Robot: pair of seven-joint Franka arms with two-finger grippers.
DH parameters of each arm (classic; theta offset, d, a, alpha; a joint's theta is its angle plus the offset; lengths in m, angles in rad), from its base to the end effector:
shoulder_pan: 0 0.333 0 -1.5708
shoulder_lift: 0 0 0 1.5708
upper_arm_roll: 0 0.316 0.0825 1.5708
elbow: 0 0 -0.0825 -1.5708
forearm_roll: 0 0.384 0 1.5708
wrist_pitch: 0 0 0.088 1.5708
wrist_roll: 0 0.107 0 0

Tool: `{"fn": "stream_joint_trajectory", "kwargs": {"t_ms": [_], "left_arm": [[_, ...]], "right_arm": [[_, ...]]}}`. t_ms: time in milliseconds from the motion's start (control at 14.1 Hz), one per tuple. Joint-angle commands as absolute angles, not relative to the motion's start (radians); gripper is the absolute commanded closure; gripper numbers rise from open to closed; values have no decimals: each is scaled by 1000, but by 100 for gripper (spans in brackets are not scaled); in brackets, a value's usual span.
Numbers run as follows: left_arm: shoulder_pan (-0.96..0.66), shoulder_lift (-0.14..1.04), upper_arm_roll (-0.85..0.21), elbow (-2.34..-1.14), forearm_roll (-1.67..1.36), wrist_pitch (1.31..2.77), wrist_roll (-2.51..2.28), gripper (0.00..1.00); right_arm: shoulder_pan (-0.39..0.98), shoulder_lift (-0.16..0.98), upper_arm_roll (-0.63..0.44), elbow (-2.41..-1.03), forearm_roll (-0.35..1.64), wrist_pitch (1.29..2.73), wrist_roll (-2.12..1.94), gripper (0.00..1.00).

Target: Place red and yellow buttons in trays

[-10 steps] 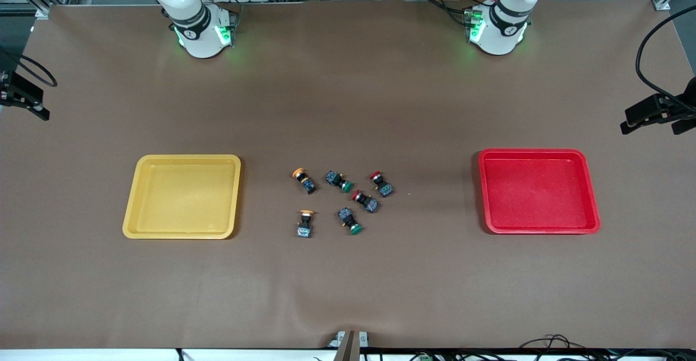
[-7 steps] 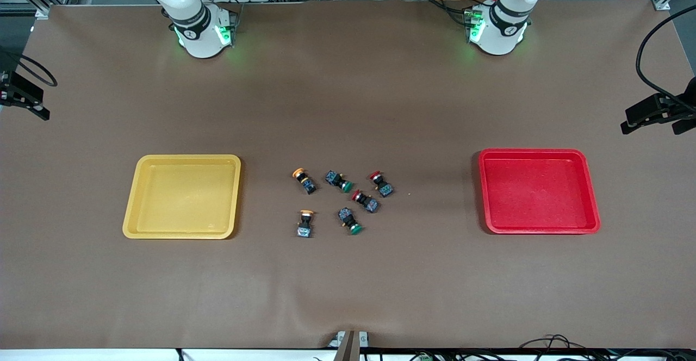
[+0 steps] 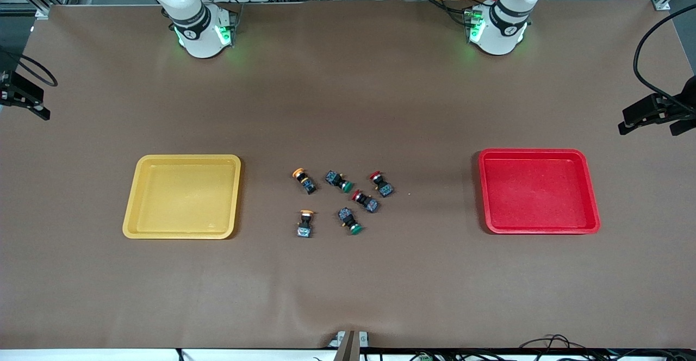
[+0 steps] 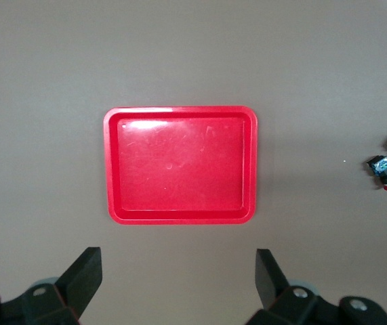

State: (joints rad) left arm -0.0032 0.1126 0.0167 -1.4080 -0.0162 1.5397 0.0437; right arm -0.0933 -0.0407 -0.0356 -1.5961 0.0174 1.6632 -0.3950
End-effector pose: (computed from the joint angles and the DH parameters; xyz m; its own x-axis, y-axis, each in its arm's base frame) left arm 0.5869 0.0055 0.6341 0.9993 -0.0308 0.0197 -0.0311 -0.9994 0.0134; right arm 0.5469 -0.0696 0.6436 0.9592 0.2620 0.1065 0.2610 -0.9651 0.0240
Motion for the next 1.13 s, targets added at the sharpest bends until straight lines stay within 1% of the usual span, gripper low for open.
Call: {"fn": "stream_joint_trajectory", "kwargs": {"t_ms": [0,142,567,709,851,1063], "left_arm": [[3,112,12,-1402,18,1554,58,0],[6,109,12,-1402,14,1557,93,0],[-43,156,-2,-1405,2,1583,74,0],[-93,188,0,-1405,-17,1585,13,0],[-168,218,2,-1404,-8,1586,-153,0],[-253,288,2,-1401,-9,1650,-325,0]], "right_arm": [[-104,-67,-26,-1617,31,1657,-408,0],[-106,-67,-25,-1611,31,1646,-408,0],[-100,-66,-25,-1603,31,1640,-408,0],[-100,-64,-23,-1597,32,1651,-407,0],[-84,-61,-23,-1582,32,1651,-405,0],[-81,-55,-25,-1577,34,1652,-407,0]]}}
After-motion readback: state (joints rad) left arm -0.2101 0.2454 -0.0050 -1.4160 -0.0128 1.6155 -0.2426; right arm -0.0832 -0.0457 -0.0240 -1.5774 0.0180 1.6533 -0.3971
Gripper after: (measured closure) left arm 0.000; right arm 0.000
